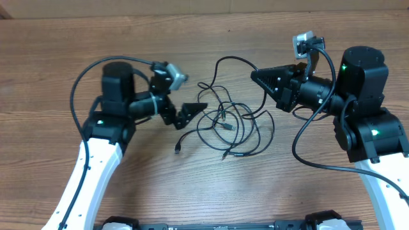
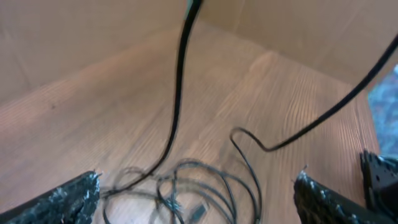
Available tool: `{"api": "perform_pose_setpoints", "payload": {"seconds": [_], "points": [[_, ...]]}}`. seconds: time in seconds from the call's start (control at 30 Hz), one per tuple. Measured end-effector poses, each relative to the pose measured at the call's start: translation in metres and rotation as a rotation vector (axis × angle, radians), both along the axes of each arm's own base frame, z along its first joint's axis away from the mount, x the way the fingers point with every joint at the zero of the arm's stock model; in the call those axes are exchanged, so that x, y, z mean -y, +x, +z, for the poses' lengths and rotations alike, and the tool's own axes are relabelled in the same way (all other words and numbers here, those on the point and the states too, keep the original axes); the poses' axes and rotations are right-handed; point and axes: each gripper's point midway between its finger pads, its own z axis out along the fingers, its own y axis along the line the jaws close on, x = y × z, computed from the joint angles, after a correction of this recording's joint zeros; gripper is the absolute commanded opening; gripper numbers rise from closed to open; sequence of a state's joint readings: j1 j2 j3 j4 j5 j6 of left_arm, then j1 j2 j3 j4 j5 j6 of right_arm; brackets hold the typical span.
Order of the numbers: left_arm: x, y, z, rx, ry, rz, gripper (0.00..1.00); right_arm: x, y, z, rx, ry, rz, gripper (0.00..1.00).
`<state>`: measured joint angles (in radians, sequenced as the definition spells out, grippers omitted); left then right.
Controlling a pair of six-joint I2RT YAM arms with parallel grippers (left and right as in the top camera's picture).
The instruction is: Untangle cables
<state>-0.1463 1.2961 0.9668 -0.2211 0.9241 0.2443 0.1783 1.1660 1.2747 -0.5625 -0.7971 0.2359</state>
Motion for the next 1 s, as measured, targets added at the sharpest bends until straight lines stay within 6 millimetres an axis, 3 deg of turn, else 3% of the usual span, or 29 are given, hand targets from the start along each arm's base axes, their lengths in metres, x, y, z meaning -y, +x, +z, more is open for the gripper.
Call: {"api": "perform_pose_setpoints", "payload": {"seconds": [0.17,0.5,0.63,1.0], "points": [[0.000,0.000,-0.004,0.105,-0.055,-0.063,1.00,-0.006,-0.005,0.011,0.030,0.037,0.052,0.04],[0.051,0.018,-0.039,0.194,-0.111,-0.218,1.00,-0.027,-0.029,0.016,-0.005,0.086,0.182,0.04],[0.063,0.021,-0.048,0.165,-0.141,-0.230,1.00,-0.040,-0.037,0.016,-0.015,0.095,0.233,0.04],[0.067,0.000,-0.048,0.087,-0.200,-0.347,0.96,-0.052,-0.002,0.001,-0.014,0.103,0.235,0.04]]}}
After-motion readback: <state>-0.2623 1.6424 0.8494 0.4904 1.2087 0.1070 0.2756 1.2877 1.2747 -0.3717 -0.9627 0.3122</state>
